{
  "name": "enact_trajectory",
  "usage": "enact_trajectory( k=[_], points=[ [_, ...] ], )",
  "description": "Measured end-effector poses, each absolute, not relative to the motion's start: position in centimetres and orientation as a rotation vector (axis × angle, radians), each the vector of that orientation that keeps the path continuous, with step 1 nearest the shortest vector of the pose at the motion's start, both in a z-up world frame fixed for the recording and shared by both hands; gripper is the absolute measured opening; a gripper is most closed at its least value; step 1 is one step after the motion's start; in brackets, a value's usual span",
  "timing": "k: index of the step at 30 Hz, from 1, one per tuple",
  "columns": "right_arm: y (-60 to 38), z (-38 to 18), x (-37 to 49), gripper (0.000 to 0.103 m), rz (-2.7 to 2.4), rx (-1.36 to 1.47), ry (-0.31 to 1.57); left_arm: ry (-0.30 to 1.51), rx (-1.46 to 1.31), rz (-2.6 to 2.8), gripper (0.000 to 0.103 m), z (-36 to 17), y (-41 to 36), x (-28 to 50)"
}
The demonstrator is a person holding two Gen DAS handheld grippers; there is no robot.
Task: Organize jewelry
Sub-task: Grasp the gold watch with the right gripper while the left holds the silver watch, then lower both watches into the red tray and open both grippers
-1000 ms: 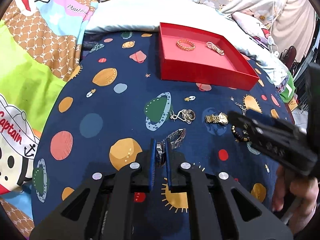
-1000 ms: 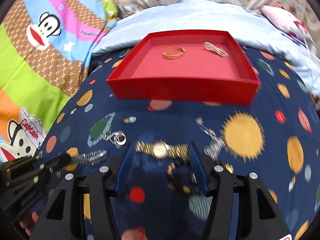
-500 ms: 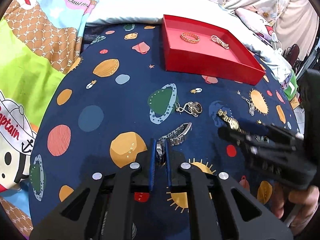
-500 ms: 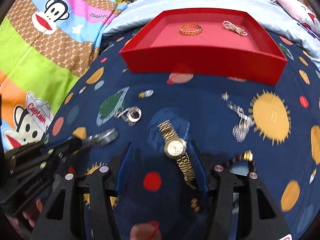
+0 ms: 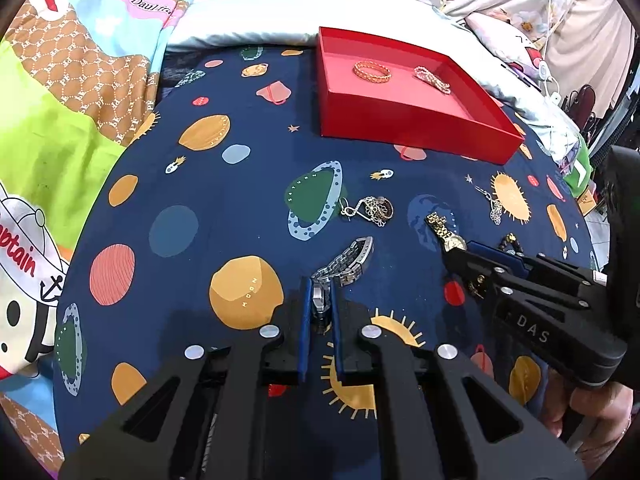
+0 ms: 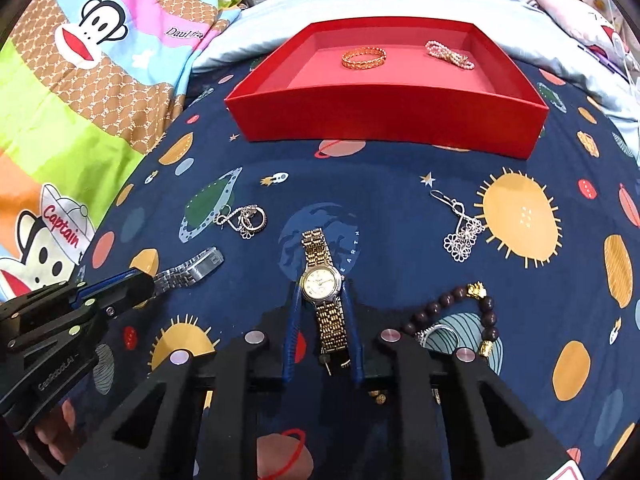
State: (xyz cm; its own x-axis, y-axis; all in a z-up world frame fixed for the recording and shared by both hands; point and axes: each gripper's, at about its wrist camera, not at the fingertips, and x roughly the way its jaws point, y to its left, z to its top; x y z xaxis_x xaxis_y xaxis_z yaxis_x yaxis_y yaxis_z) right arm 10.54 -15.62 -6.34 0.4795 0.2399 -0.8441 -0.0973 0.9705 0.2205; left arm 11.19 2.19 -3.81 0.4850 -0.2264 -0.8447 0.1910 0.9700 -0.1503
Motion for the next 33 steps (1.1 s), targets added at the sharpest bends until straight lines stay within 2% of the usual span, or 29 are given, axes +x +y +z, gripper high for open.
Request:
enact_trajectory(
  k=[6,9,14,33],
  points=[
    [-14.3,-6.3,10.9,0.026,0.184,0.085,1.030,1.038,-0.040,-0.252,0.008,-3.9,2.2,11.0],
    [-14.2,-6.3,10.9,0.022,0.167,0.064,1.027,1.038,-0.043,-0.254,0.008,-3.9,2.2,11.0],
    [-14.9,-6.0,10.7,0.021,0.160,0.101,1.021,1.036,-0.050,-0.264,0.008,-3.7,2.3,11.1],
    [-18.6,0.8,7.2,0.021,0.121,0.180,0.868,0.937,-0.064,-0.356,0.008,1.9,1.1,9.8]
  ],
)
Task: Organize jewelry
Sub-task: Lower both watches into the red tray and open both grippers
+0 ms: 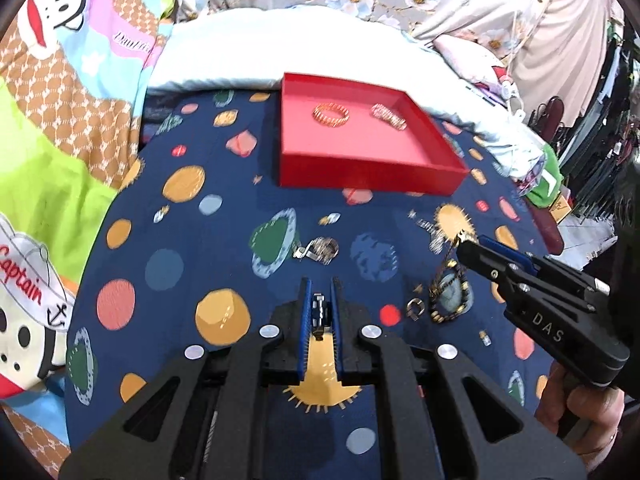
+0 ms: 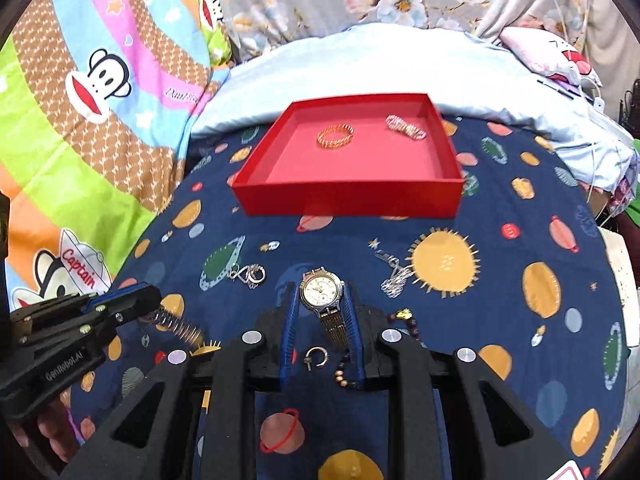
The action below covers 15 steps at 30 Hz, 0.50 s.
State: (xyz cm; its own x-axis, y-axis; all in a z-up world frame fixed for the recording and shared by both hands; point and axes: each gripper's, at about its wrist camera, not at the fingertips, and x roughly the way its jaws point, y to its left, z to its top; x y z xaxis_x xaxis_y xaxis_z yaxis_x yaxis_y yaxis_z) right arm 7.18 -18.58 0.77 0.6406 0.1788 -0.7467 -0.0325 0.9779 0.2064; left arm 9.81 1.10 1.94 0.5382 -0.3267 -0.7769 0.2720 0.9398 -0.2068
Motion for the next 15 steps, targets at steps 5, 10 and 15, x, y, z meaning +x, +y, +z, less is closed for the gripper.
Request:
enact_trajectory(
  k=[5,10,15],
  points=[
    [-20.3,2.6,7.4,0.021,0.110,0.185,0.826,0.871,-0.046,-0.381,0.008,4.8,0.1,11.1],
    [-22.2,5.0,9.8,0.021,0.095,0.168,0.772,0.794,-0.033,-0.401,0.008,7.9,-1.1,14.2],
    [-24.2,6.9,14.5,0.021,0.092,0.181,0.731,0.703,-0.020,-0.410,0.008,11.2,-3.4,18.8]
  ],
)
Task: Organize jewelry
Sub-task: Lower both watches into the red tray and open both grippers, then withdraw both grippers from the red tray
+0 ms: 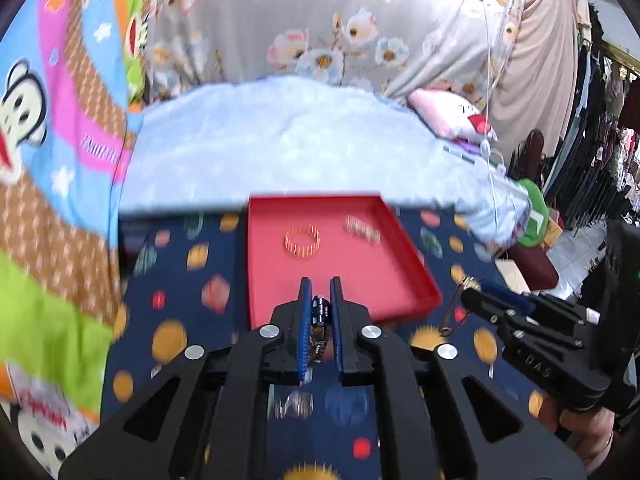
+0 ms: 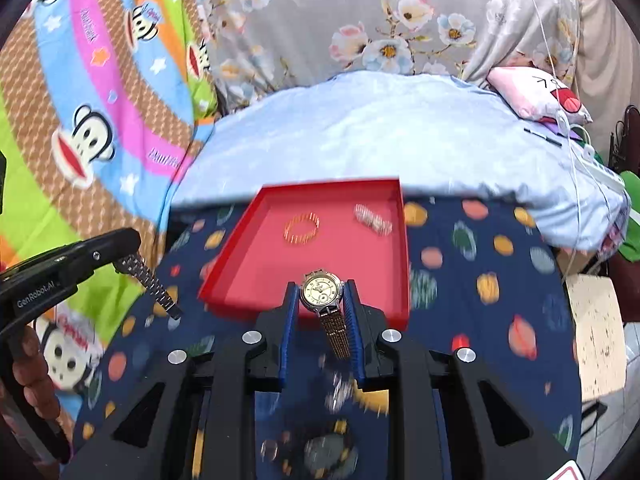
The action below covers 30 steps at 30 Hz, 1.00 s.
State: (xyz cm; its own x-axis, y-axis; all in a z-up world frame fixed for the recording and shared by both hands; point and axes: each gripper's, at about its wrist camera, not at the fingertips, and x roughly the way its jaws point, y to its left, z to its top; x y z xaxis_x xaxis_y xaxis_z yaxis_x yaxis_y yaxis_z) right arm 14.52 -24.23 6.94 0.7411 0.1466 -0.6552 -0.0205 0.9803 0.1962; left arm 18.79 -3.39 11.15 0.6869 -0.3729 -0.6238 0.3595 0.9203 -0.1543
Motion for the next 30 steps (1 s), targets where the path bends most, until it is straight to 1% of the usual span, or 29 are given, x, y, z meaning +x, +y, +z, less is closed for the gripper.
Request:
enact_trajectory(
  k=[2,5,12,16,19,20,21,22,23,24,27,29,30],
  points=[
    [-24.7,7.1,16.6,0.021,0.096,0.192,0.727,0.682,-0.014,-0.405,0.008,11.7,-4.5,20.8],
    [-25.1,6.8,20.5,0.021,0.110,0.216,0.733,0.696,-0.023,-0.418,0.008,11.3,-5.9,23.9],
    [-24.8,3.9,26.0,0.021,0.104,0.213,0.796,0.803,-0.022,-0.368,0.008,6.7,-7.6,30.0],
    [-24.8,1.5,27.6,0.021,0.097,0.209,0.846,0.842,-0.001,-0.351,0.008,4.1,-8.0,31.6],
    [-24.8,0.5,28.1,0.022,0.083,0.196,0.862,0.839,-0.015,-0.345,0.010,3.4,-7.9,32.2],
    [-24.9,0.5,27.9,0.023,0.071,0.188,0.849,0.833,-0.023,-0.340,0.012,3.4,-7.8,32.3],
    [-24.9,0.6,27.8,0.024,0.058,0.179,0.840,0.831,-0.028,-0.339,0.025,3.4,-7.7,32.4],
    [-25.0,1.0,27.6,0.028,0.044,0.173,0.829,0.828,-0.029,-0.332,0.041,3.5,-7.6,32.3],
    [-25.2,1.4,27.2,0.032,0.037,0.175,0.818,0.815,-0.030,-0.316,0.047,3.8,-7.4,32.0],
    [-25.4,1.6,26.9,0.033,0.034,0.178,0.810,0.801,-0.027,-0.305,0.054,4.1,-7.1,31.7],
    [-25.8,3.0,25.0,0.037,0.019,0.174,0.782,0.776,0.000,-0.288,0.057,4.9,-6.2,30.3],
    [-26.0,3.7,23.3,0.044,0.016,0.174,0.769,0.774,0.019,-0.269,0.058,5.2,-5.4,29.1],
    [-26.1,3.8,22.5,0.045,0.013,0.175,0.769,0.773,0.021,-0.264,0.058,5.3,-4.9,28.5]
  ],
)
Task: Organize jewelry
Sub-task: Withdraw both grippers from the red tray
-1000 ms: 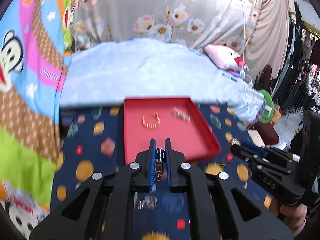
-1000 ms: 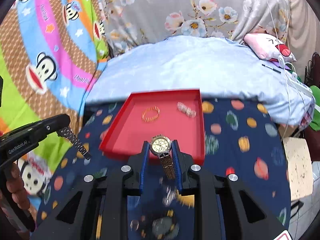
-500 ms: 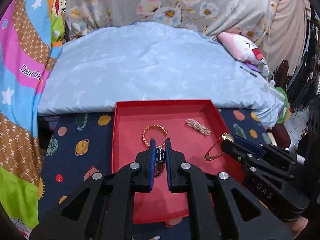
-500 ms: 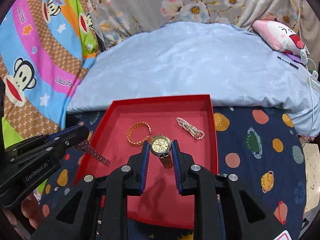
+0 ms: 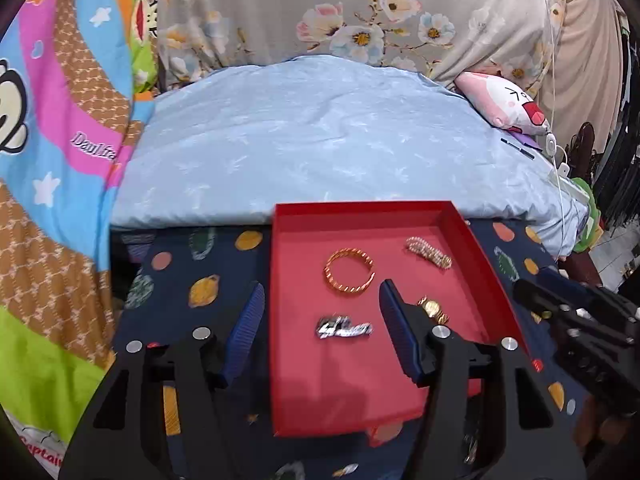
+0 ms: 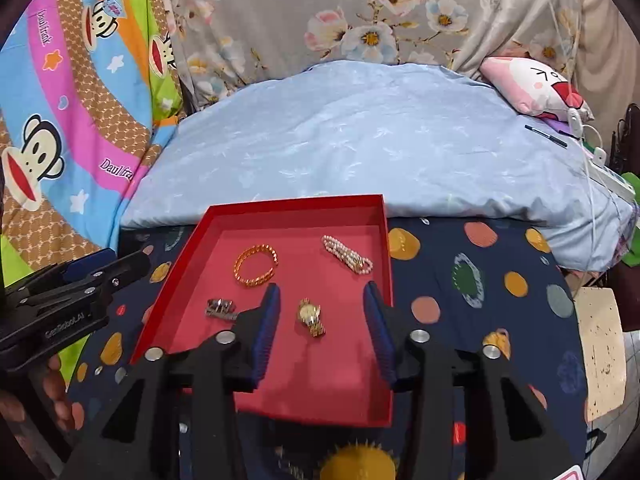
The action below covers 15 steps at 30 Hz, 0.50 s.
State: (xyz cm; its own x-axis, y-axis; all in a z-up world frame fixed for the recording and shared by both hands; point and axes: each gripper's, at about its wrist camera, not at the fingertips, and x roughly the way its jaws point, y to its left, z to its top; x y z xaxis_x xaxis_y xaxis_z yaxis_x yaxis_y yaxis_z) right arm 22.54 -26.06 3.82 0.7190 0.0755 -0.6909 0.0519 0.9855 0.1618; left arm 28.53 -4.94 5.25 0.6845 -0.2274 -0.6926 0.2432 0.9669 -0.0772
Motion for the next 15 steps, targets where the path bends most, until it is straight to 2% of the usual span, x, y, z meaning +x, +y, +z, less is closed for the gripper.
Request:
enact_trajectory(
  k=[5,15],
  points=[
    [-26.0,4.0,17.1,0.050,-0.008,0.169,0.775,0.802,0.021,-0.240,0.058,4.3,-2.2,24.7],
    [-24.8,0.6,8.4,0.052,-0.051,0.169,0.868,0.935,0.008,-0.164,0.058,-1.3,2.5,17.9]
  ],
)
